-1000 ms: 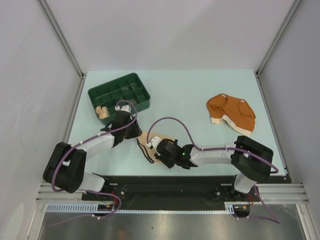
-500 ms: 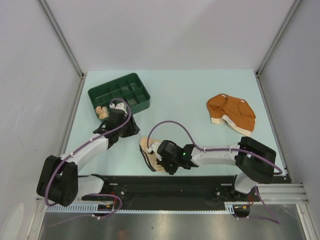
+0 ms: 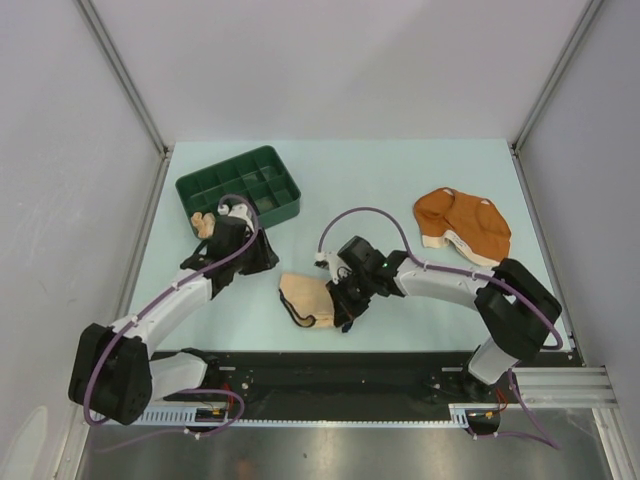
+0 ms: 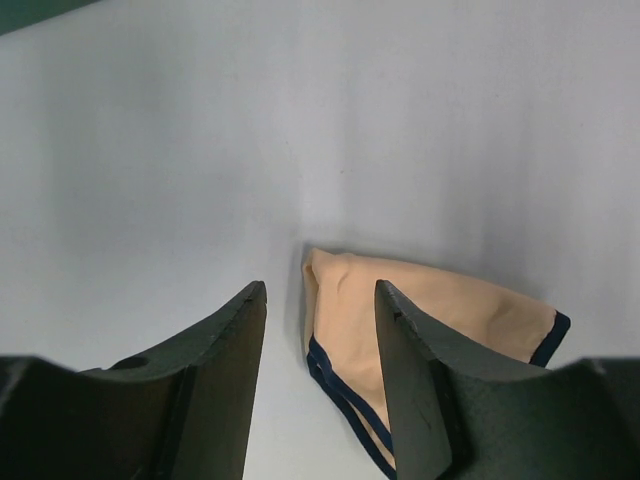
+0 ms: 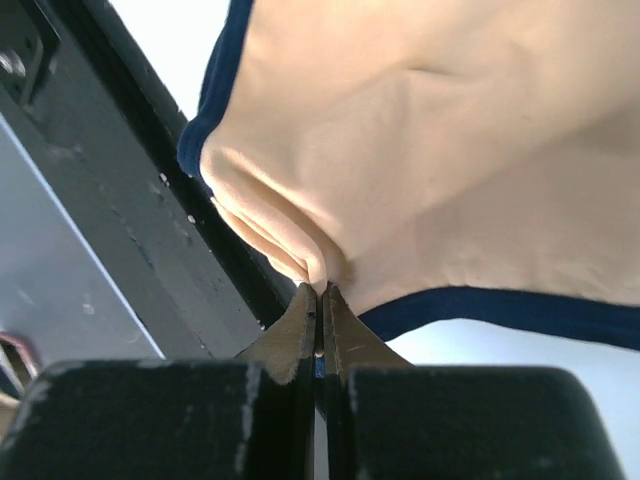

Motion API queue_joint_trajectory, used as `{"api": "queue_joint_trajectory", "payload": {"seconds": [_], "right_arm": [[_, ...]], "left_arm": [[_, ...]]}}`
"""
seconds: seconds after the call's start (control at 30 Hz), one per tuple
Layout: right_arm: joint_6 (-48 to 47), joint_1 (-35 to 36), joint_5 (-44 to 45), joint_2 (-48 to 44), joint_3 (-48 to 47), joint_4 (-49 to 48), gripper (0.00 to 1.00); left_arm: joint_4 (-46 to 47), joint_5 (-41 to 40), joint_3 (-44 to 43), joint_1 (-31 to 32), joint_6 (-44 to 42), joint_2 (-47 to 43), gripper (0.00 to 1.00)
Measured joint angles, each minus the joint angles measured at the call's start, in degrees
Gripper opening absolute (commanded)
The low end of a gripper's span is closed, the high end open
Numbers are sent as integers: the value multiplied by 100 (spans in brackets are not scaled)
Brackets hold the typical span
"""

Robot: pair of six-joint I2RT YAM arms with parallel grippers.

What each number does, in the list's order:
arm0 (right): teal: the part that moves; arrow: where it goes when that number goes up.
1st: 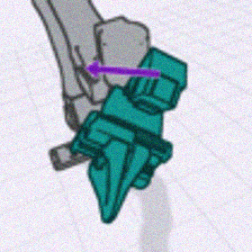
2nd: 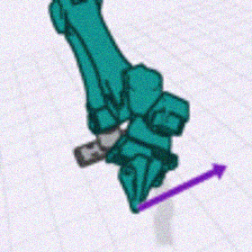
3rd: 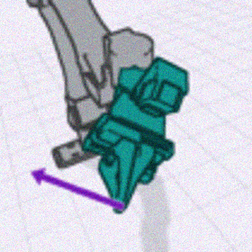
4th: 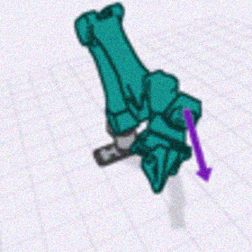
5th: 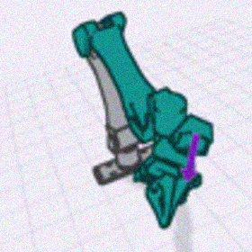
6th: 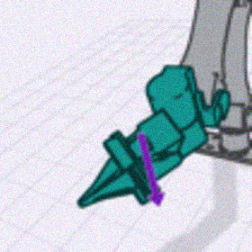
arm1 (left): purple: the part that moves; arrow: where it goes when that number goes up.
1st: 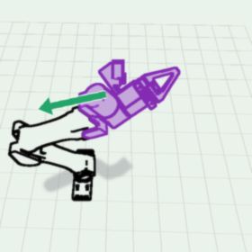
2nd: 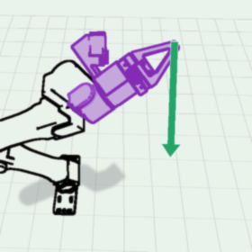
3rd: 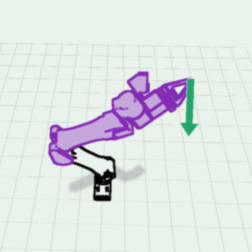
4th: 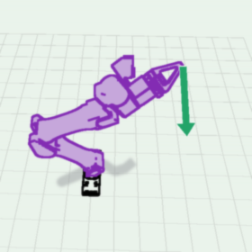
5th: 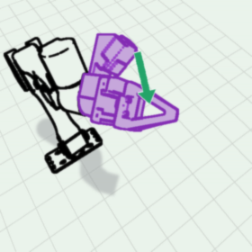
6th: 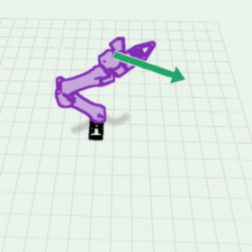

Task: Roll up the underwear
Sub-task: Fold the underwear at the center of the board.

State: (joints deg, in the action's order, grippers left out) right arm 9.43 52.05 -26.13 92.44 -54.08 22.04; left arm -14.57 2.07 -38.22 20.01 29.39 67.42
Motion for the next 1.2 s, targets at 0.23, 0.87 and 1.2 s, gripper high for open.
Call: {"api": "queue_joint_trajectory", "payload": {"seconds": [0.23, 0.87, 1.2], "right_arm": [[2, -697, -612, 190, -133, 39, 0], [-162, -1574, -994, 1019, -472, 48, 0], [-199, -1602, -1027, 1228, -595, 63, 0]], "left_arm": [[39, 70, 0, 256, -11, -35, 54], [1528, 962, 162, 1443, -289, 863, 72], [1965, 1169, 278, 1827, -481, 1416, 73]]}}
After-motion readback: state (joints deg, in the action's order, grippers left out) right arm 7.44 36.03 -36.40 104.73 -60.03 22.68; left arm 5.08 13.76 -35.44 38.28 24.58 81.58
